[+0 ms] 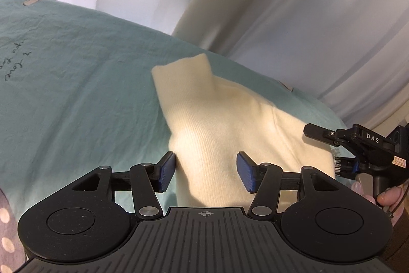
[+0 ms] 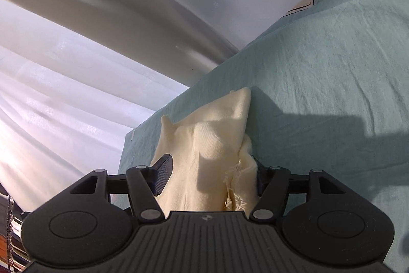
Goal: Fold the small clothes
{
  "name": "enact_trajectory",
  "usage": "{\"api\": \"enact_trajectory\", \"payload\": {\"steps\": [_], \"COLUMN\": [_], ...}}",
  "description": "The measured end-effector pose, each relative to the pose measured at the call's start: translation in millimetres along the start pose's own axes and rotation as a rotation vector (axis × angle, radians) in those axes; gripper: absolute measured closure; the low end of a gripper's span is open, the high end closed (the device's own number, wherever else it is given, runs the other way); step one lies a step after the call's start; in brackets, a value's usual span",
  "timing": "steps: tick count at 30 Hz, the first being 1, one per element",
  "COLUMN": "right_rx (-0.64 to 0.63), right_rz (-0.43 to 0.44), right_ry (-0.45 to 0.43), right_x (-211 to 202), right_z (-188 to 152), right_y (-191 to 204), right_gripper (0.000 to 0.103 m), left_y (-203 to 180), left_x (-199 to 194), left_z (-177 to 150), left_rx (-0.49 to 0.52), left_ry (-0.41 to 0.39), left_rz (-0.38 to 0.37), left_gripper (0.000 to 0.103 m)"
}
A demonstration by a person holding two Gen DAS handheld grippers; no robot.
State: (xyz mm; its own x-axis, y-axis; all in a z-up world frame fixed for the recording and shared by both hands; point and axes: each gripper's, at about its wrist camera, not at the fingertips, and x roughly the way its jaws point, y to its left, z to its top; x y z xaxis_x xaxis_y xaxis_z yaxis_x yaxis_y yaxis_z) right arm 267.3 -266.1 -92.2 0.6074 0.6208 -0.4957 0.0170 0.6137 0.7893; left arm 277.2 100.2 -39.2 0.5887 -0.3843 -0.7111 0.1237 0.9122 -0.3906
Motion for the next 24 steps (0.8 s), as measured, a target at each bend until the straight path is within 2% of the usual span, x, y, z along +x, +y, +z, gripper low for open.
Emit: {"api": "enact_trajectory", "payload": {"steps": [1,2,3,4,6,8,9,11,13,18,19,21,23,24], "right_rx": [-0.019,-0.074,-0.14,-0.244,-0.351,-0.415,-0.437,-0.483,-0.514,-0.503,-0.505,-0.521,-0.487,-0.459], "right_rz": [-0.015,-0.046,-0.097,-0.2,-0.345,-0.416,-0.428,-0.393,-0.33,-0.225,-0.231,-0.303,-0.364,-0.349], "right_ry": [-0.002,-0.01,-0.023,-0.048,-0.109,-0.197,-0.23,-0.244,-0.222,-0.141,-0.119,-0.091,-0.062,-0.067], "right_x": [4,8,11,14,13,0,-7,-24,-45,-56,-55,-51,-45,-45], "right_z": [0,-2,-4,-9,-19,-29,-34,-49,-68,-115,-124,-140,-143,-143], "right_y": [3,10,16,24,36,48,54,66,76,86,86,81,68,62], "right_gripper": [0.052,0.072,0.075,0.074,0.067,0.066,0.066,0.066,0.066,0.066,0.066,0.067,0.066,0.066], "left_y": [-1,-2,-2,-2,-2,0,1,0,-2,-10,-10,-9,-7,-6], "left_x": [3,6,7,6,-1,-10,-14,-23,-27,-22,-19,-13,-10,-8], "left_z": [-1,-3,-6,-7,-8,-8,-8,-8,-10,-25,-28,-36,-40,-41], "left_rx": [0.004,0.013,0.018,0.017,0.01,0.004,0.0,-0.012,-0.02,-0.01,-0.007,-0.013,-0.004,0.004], "left_ry": [0.004,0.009,0.003,-0.007,-0.043,-0.086,-0.104,-0.13,-0.136,-0.101,-0.086,-0.064,-0.066,-0.069], "left_rz": [0.013,0.029,0.049,0.065,0.097,0.144,0.164,0.18,0.158,0.13,0.131,0.125,0.126,0.145], "left_gripper": [0.045,0.044,0.039,0.036,0.033,0.032,0.031,0.031,0.031,0.028,0.028,0.027,0.023,0.019]}}
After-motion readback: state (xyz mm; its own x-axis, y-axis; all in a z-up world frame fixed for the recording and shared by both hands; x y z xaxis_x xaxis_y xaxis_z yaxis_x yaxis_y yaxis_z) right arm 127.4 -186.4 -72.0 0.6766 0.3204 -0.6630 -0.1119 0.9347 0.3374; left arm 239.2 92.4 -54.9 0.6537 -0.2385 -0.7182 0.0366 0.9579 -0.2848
